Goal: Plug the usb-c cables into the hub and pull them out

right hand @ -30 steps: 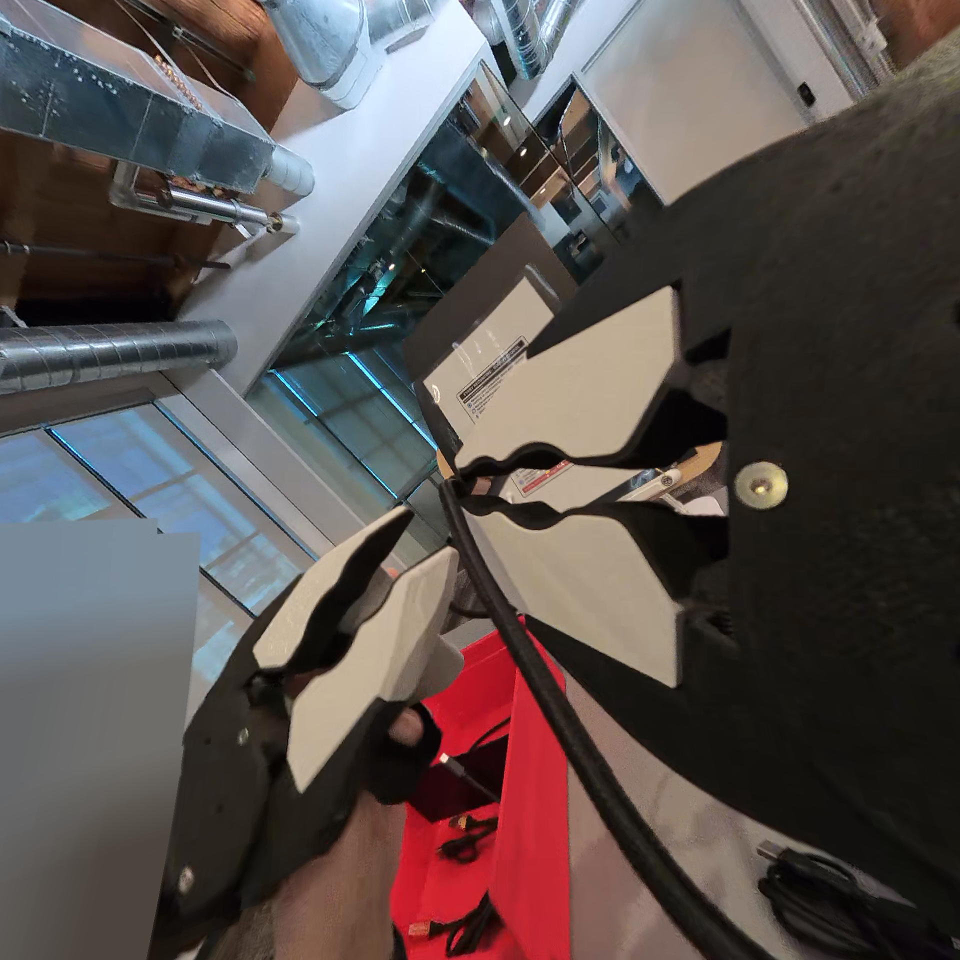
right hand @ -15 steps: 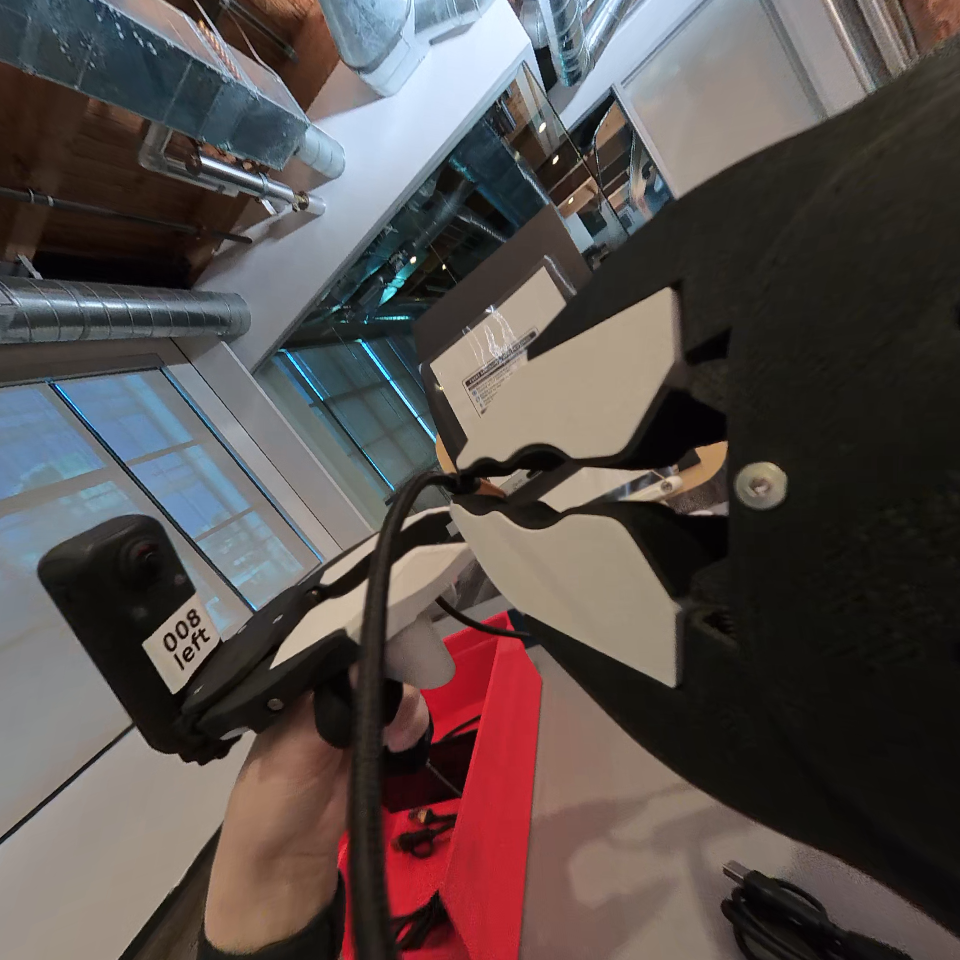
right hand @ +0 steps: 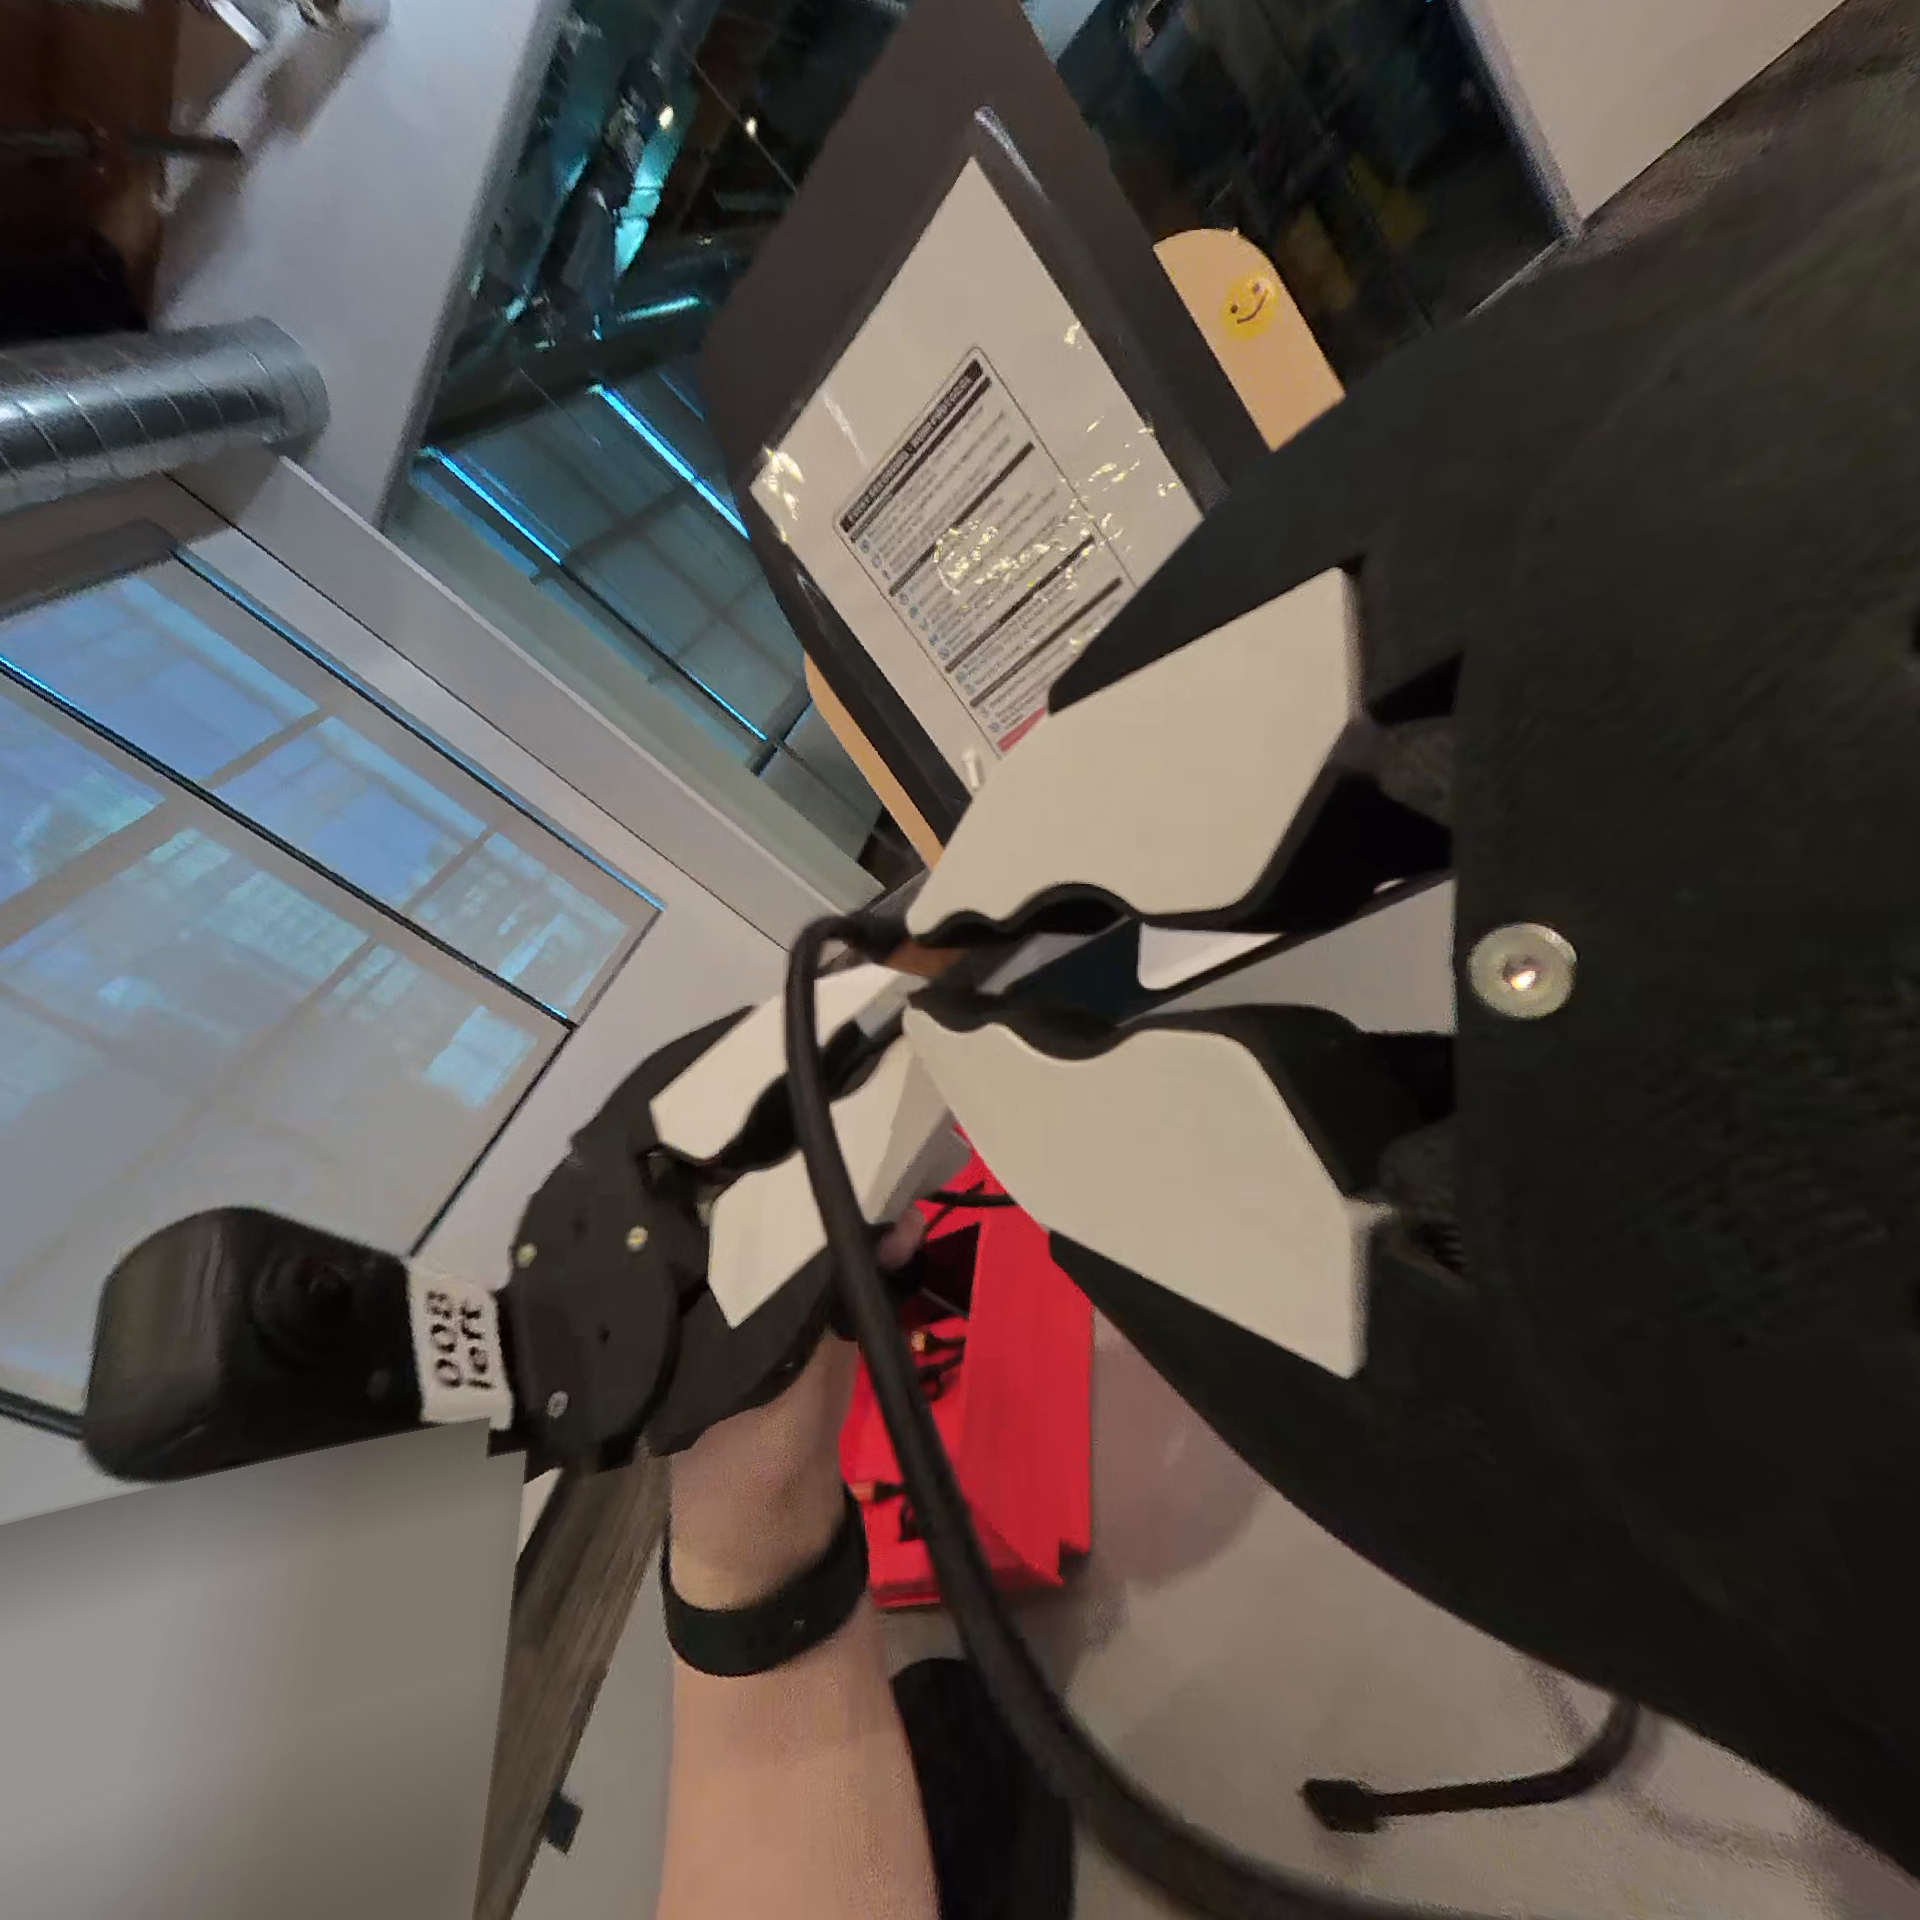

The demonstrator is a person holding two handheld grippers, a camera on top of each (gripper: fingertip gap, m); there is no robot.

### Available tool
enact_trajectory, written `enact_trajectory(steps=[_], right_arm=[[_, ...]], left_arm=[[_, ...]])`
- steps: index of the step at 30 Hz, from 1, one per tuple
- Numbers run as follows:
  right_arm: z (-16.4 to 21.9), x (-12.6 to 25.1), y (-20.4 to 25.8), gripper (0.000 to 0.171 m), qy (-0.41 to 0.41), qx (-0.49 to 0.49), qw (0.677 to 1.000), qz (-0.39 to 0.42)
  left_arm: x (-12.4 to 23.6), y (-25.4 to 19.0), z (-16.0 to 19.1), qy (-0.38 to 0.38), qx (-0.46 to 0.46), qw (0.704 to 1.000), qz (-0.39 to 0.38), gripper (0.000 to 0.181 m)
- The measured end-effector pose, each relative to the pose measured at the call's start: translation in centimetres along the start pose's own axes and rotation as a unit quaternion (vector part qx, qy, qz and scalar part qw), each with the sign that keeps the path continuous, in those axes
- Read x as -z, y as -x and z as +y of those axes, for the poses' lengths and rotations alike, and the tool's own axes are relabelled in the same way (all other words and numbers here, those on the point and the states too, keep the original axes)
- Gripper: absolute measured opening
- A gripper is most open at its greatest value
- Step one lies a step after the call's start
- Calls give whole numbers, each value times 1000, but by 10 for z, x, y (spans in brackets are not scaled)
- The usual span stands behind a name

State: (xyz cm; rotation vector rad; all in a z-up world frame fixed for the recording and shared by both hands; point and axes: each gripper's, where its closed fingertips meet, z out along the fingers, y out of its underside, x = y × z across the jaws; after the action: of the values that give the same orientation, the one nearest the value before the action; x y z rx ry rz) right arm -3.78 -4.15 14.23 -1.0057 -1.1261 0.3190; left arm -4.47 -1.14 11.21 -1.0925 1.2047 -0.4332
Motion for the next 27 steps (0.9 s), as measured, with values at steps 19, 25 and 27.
enact_trajectory(steps=[19, 25, 27], right_arm=[[-3, 22, -20, 17, 47, -159, 986, 14], [-4, -2, -5, 24, 113, -95, 987, 66], [-1, -11, -4, 17, 123, -68, 986, 85]], left_arm=[[14, 13, -18, 20, -426, 870, -247, 9], [18, 25, -19, 46, -437, 850, -292, 9], [18, 23, -21, 47, -444, 845, -294, 9]])
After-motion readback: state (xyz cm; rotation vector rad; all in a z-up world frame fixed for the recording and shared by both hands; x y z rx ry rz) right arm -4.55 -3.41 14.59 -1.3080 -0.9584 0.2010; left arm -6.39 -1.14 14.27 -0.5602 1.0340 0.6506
